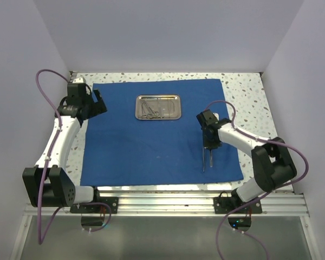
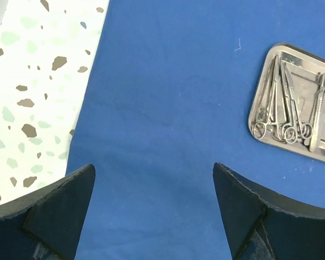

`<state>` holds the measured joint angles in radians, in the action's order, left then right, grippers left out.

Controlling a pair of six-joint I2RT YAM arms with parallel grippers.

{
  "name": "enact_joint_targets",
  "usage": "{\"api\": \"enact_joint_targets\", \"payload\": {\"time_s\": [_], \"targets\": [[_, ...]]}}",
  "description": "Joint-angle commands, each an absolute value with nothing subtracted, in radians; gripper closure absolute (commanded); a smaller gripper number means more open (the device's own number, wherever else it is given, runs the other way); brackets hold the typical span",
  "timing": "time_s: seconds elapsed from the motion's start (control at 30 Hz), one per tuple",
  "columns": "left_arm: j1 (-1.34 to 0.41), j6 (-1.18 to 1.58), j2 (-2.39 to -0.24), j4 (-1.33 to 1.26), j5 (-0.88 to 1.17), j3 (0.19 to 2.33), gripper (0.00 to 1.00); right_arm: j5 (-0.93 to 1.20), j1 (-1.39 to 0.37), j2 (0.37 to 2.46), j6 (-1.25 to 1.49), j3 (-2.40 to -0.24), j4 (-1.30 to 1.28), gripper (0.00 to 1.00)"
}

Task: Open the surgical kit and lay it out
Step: Place the medical item in the surgical kit.

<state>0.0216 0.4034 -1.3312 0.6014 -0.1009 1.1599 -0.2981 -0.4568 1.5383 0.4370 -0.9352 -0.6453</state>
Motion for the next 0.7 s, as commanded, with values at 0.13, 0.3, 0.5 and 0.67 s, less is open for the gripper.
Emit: {"api": "enact_joint_targets", "payload": {"time_s": [0.13, 0.3, 0.5, 0.67], "targets": [[0.017, 0.397, -1.310, 0.558, -0.078, 1.207, 0.07, -0.272, -0.451, 1.580, 0.451, -0.914, -0.587, 0.91], [0.017, 0.390, -1.290, 0.543, -0.124, 1.213, 0.09, -0.305, -0.453, 1.539, 0.465, -0.966, -0.669, 0.31], [0.017, 0.364, -1.305, 0.558, -0.077, 1.215, 0.00, -0.365, -0.451, 1.548, 0.440, -1.196, -0.756, 0.26], [0.021, 0.359, -1.299, 0.495, 0.075, 1.174, 0.00, -0.241, -0.453, 1.754, 0.440, -1.530, -0.732, 0.30]]}}
